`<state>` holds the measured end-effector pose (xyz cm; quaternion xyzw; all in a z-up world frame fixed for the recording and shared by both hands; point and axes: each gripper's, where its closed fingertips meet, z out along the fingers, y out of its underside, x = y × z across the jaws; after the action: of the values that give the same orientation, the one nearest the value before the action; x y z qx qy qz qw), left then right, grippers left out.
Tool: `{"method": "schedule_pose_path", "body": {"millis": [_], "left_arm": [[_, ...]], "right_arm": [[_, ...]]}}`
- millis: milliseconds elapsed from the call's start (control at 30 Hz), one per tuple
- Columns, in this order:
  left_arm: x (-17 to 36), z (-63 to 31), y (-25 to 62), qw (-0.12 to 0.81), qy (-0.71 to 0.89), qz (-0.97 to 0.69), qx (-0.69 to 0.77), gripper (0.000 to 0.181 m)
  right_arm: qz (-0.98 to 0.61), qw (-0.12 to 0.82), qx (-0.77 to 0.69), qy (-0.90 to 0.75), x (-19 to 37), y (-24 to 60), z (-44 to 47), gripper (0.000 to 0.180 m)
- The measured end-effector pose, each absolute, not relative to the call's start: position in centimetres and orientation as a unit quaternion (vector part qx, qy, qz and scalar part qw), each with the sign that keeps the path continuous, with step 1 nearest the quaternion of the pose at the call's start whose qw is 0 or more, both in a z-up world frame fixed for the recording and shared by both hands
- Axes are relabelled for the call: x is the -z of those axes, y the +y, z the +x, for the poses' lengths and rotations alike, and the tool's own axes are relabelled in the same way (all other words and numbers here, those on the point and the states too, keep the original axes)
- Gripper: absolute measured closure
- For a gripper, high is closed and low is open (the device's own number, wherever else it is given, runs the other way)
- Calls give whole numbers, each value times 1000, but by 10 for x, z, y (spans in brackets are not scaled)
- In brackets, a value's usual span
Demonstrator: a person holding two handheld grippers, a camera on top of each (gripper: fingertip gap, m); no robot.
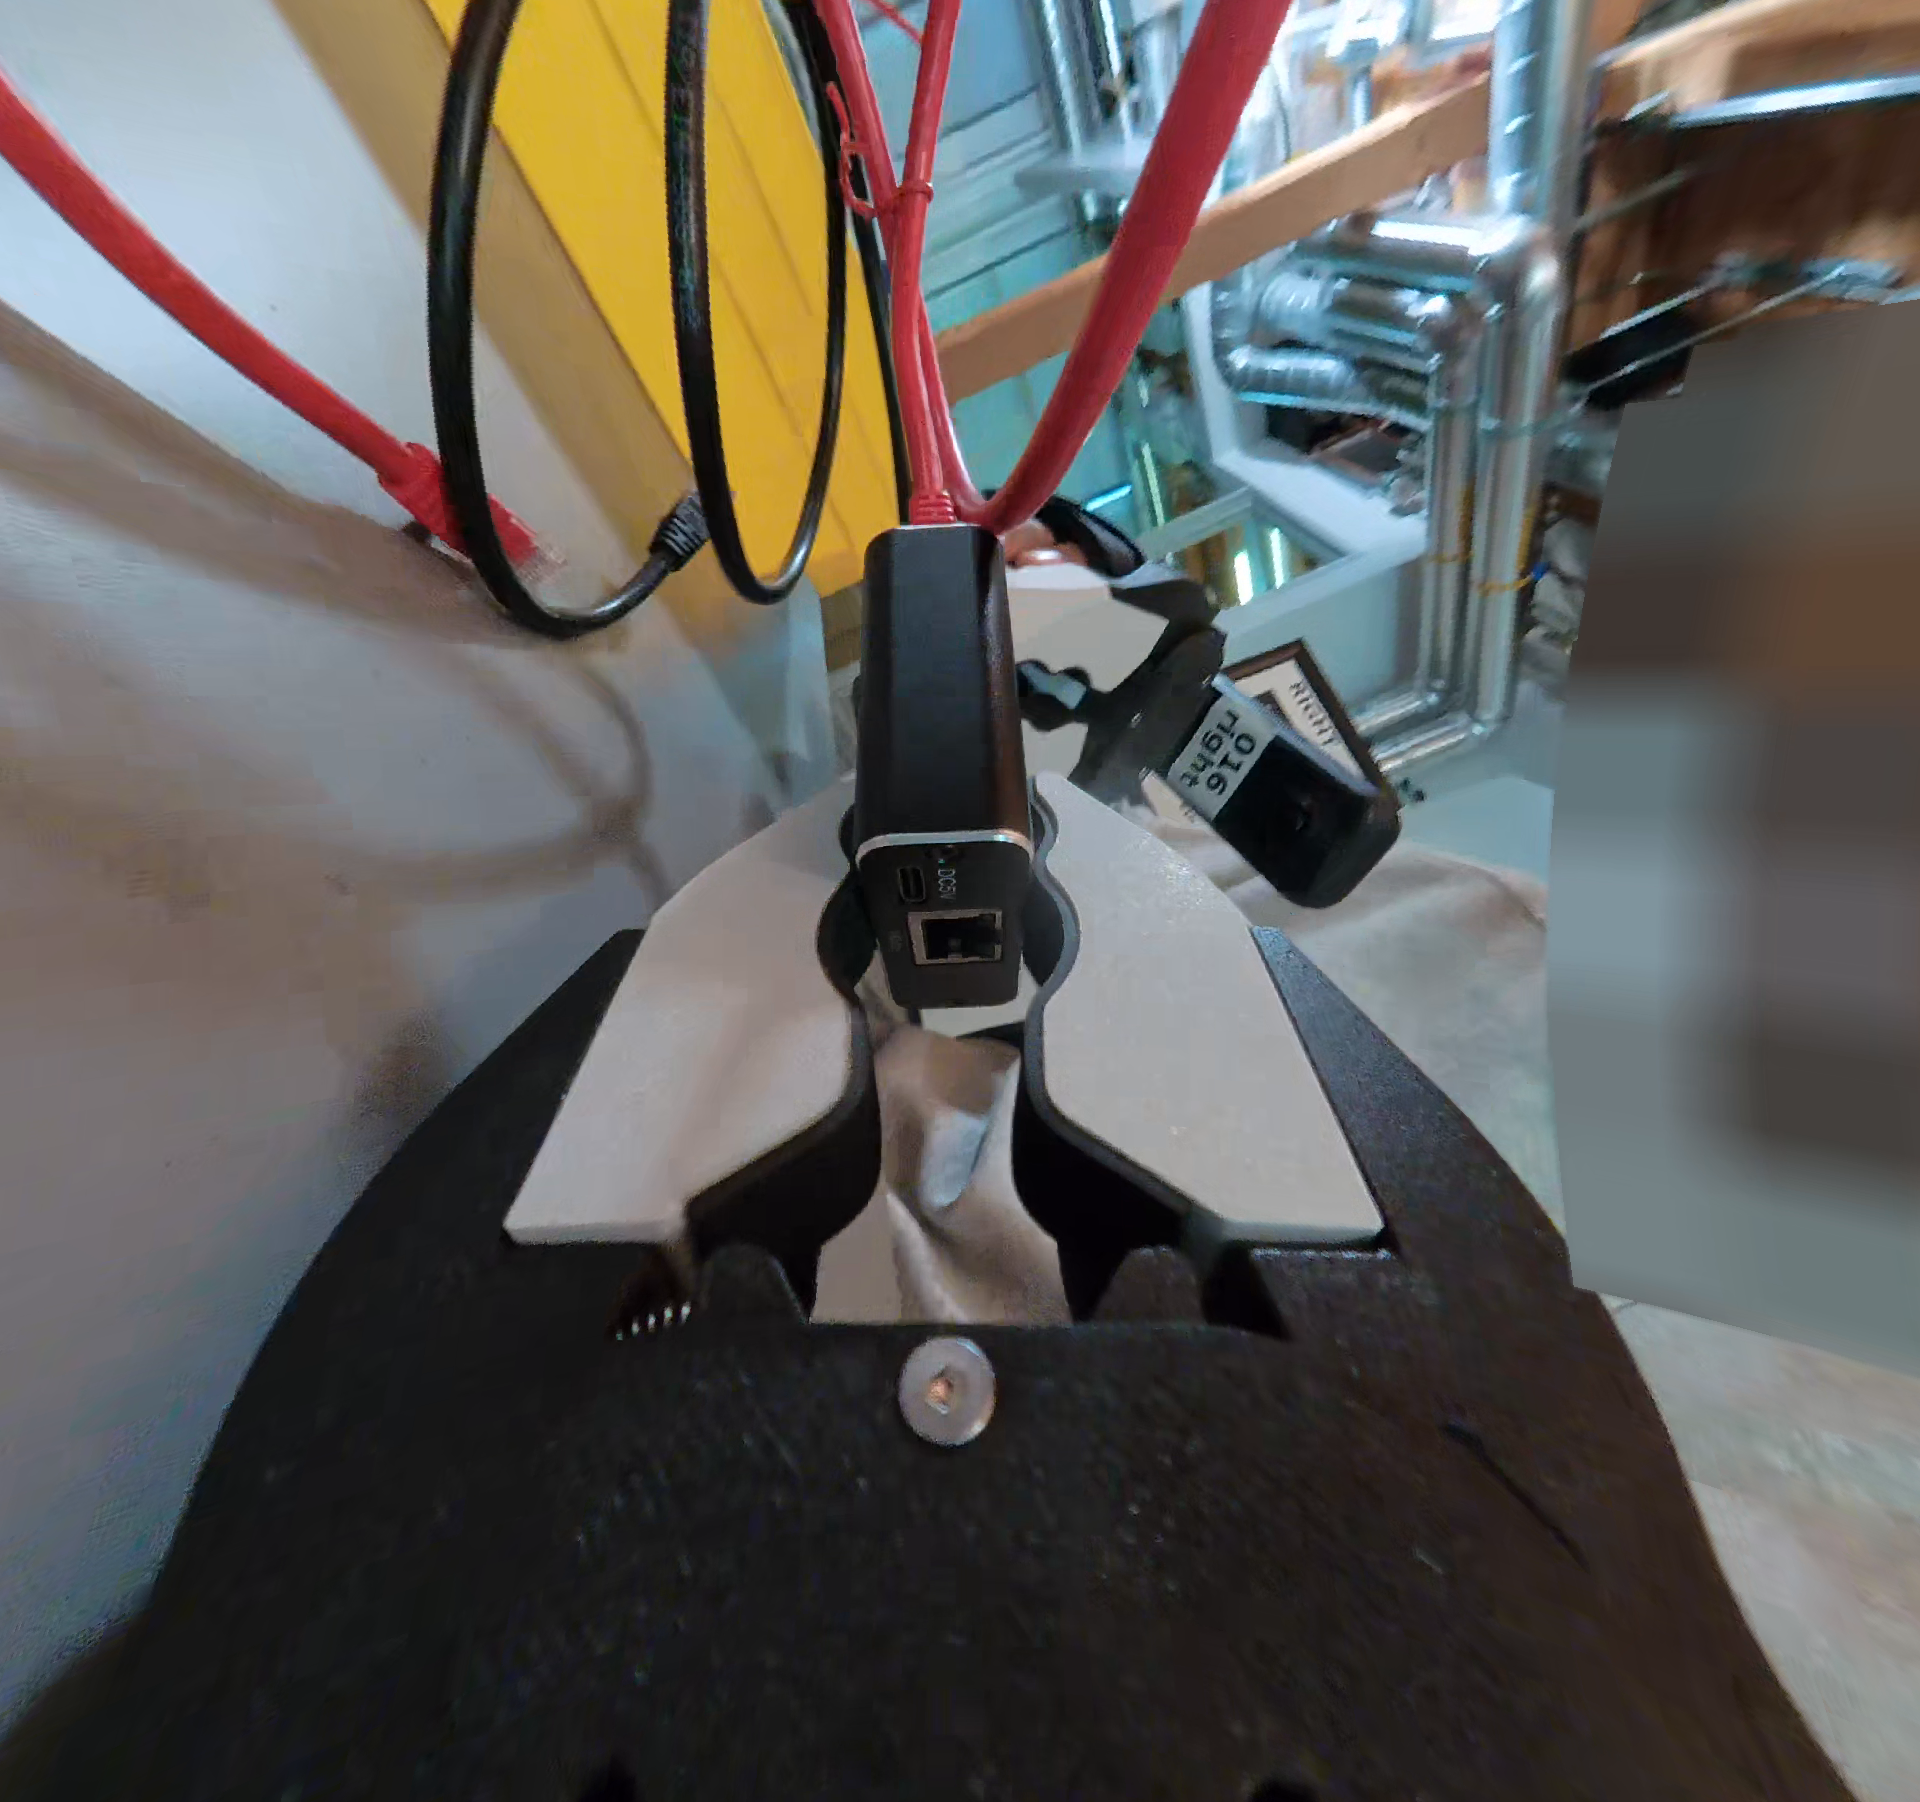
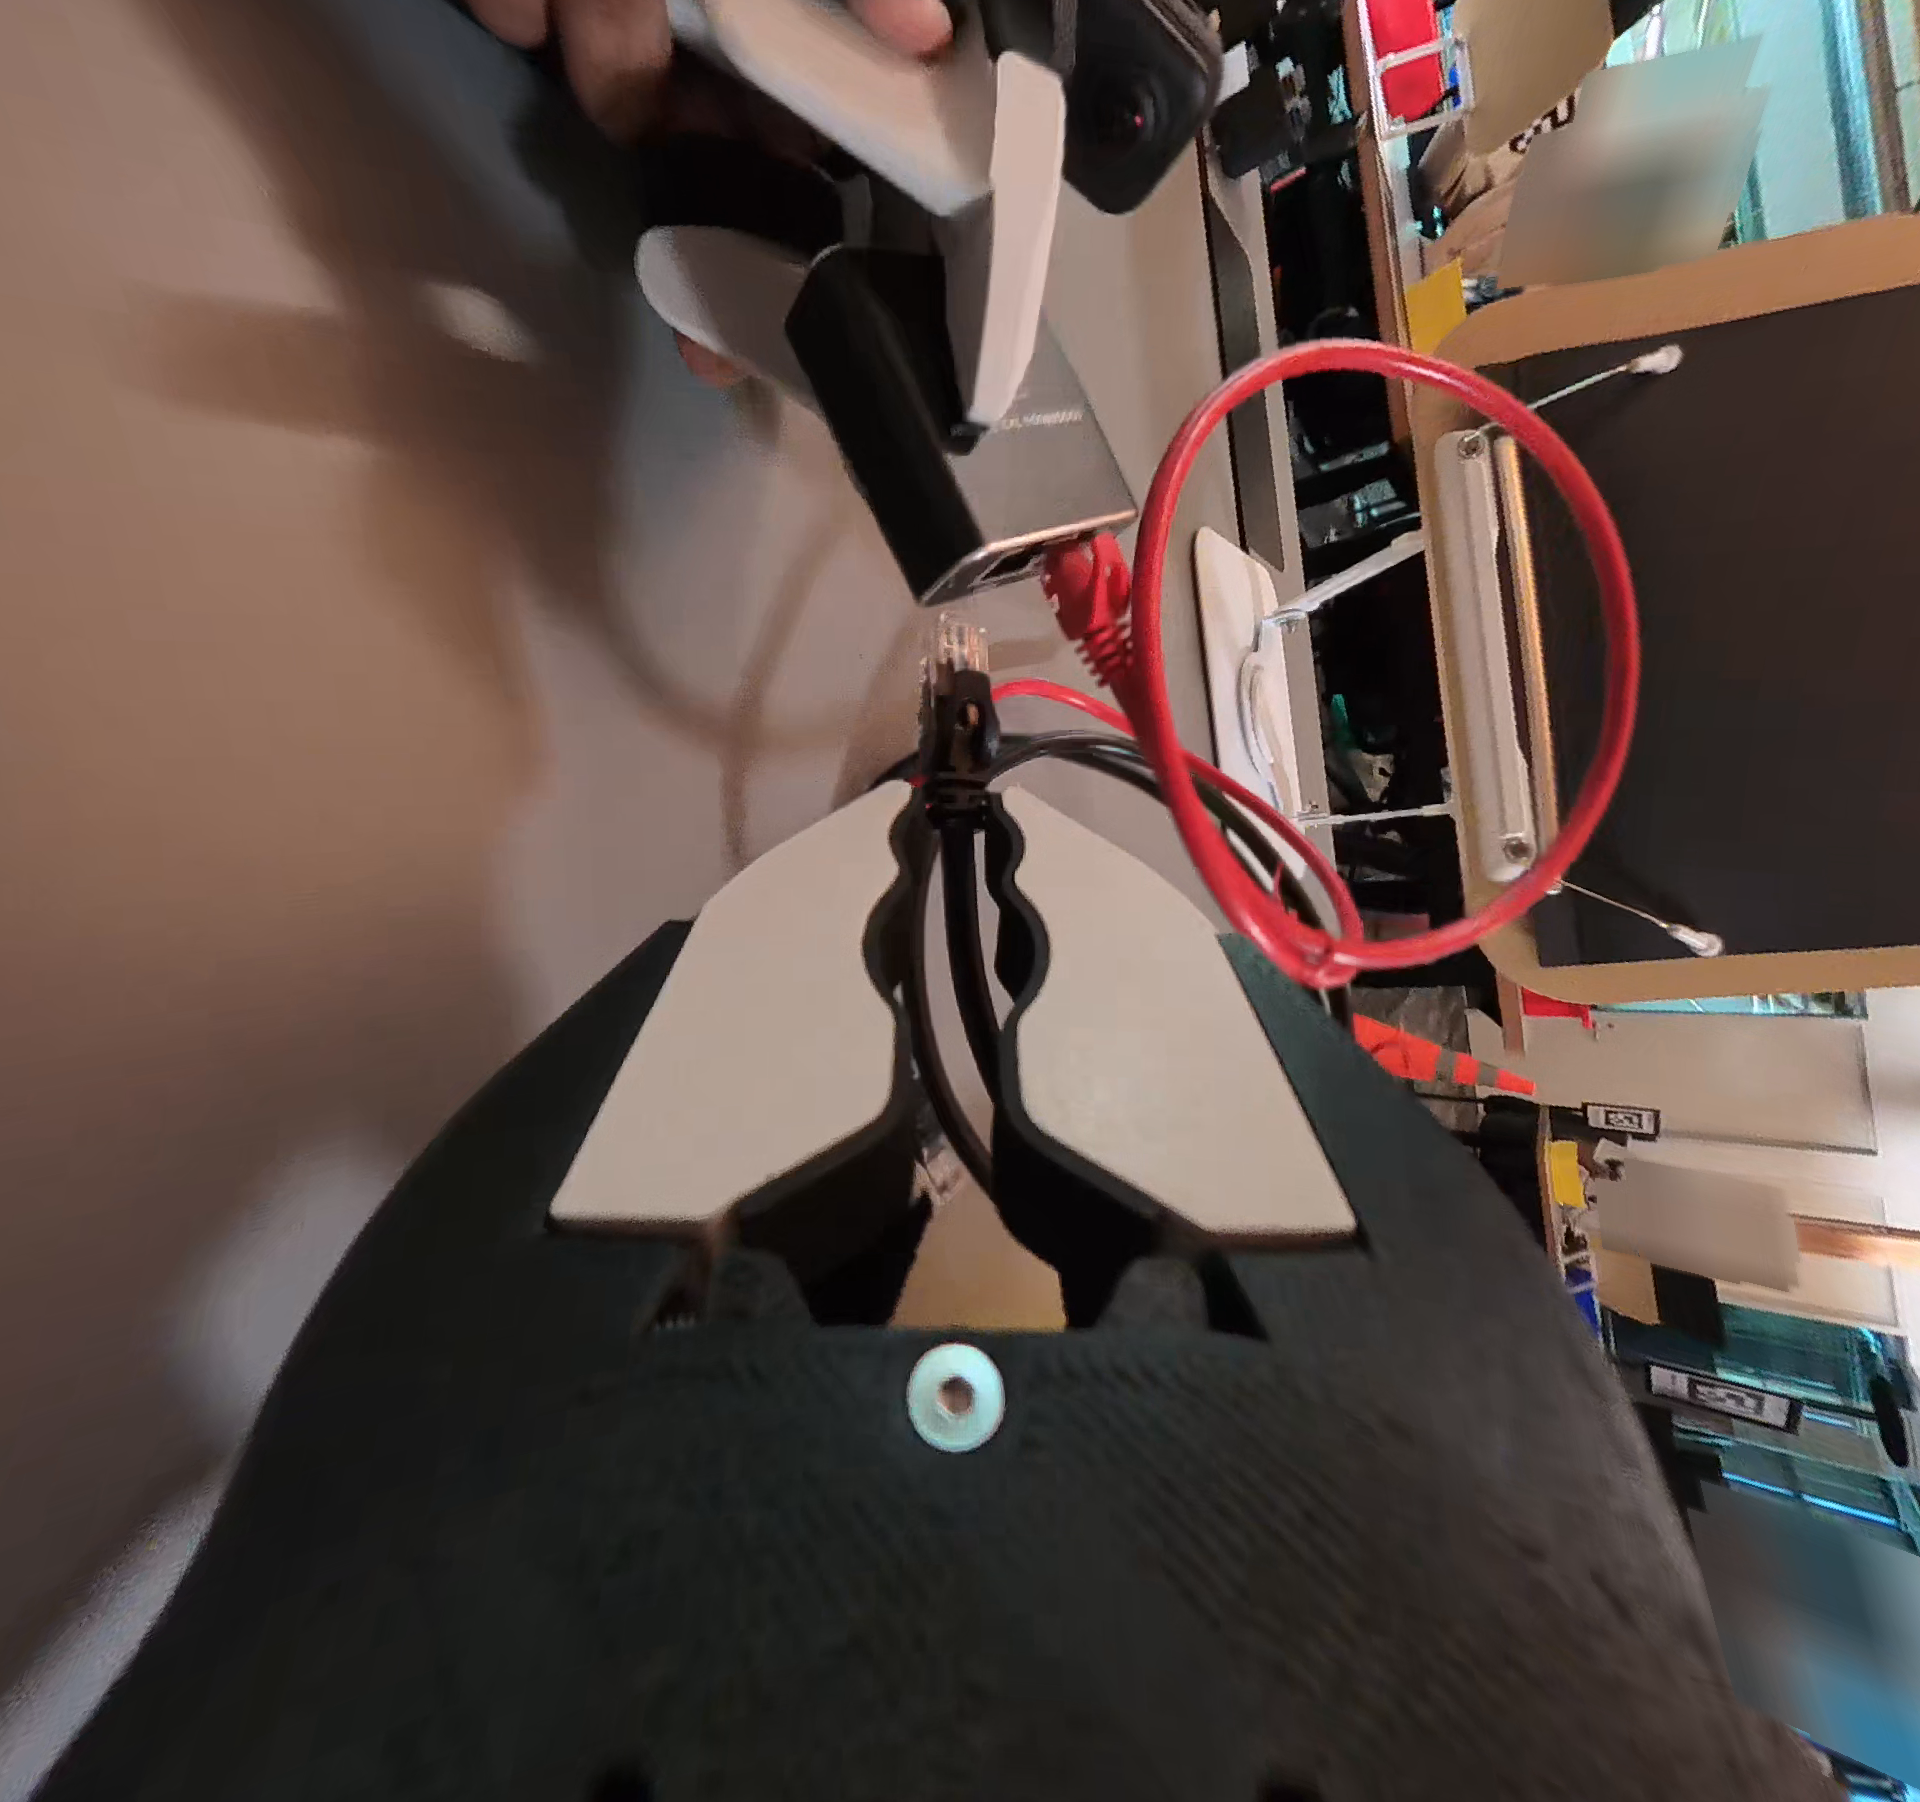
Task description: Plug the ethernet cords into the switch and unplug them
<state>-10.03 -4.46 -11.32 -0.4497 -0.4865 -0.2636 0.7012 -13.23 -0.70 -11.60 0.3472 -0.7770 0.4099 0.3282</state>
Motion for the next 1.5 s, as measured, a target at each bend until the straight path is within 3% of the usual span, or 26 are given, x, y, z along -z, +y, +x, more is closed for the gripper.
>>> {"method": "schedule_pose_path", "body": {"millis": [1267, 1500], "left_arm": [[135, -67, -7, 612, -429, -606, 273, 156], [130, -77, -16, 636, -449, -569, 266, 156]], "right_arm": [[443, 269, -415, -748, 130, 17, -96, 169], [395, 318, -424, -750, 128, 6, -109, 168]]}}
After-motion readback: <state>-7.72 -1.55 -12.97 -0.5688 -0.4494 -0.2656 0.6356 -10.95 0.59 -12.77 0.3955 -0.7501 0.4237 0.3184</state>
